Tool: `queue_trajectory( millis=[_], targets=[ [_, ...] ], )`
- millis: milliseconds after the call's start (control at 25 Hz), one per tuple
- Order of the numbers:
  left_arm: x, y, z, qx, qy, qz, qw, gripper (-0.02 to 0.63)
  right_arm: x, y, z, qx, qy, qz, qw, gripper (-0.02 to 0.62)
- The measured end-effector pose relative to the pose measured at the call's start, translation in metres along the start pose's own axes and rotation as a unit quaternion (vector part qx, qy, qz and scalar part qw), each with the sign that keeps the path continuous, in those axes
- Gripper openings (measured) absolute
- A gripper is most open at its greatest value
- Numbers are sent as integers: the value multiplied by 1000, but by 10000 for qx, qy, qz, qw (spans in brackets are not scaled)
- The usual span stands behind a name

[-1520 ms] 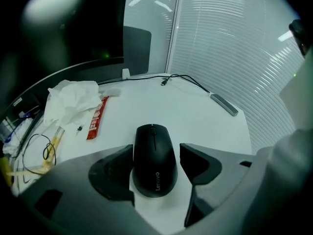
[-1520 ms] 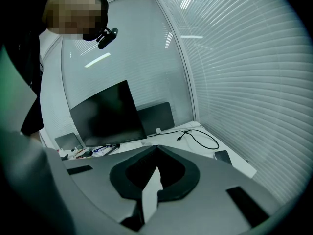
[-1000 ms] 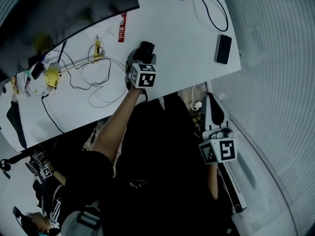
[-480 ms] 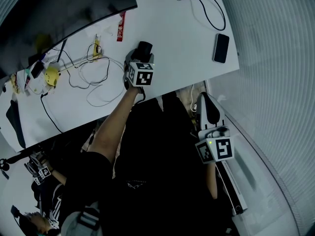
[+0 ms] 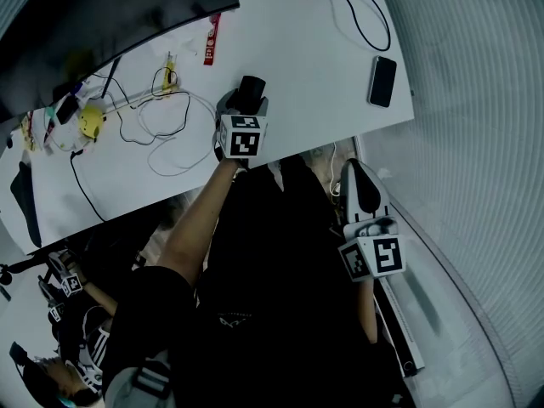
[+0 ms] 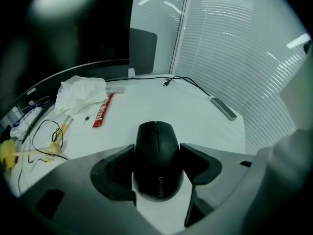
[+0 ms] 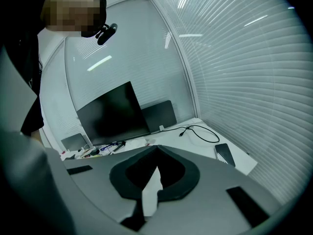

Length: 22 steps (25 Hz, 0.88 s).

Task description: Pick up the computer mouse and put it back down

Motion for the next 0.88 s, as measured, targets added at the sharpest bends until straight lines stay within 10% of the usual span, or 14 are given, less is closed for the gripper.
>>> queue_trajectory(
  millis=[880],
  targets=[
    [159,8,-38,730,417,-1771,9806,282,15,3,-9,594,1026,159,9928,-2]
  ],
)
Point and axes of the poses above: the fingertips, and each gripper's own axes: x backward along the fingers, z to its left, y out of its top, the point moved 5 cm from there along x, backward along the fingers, and after that the axes turned 13 degrees about z, right-handed, at the moved point
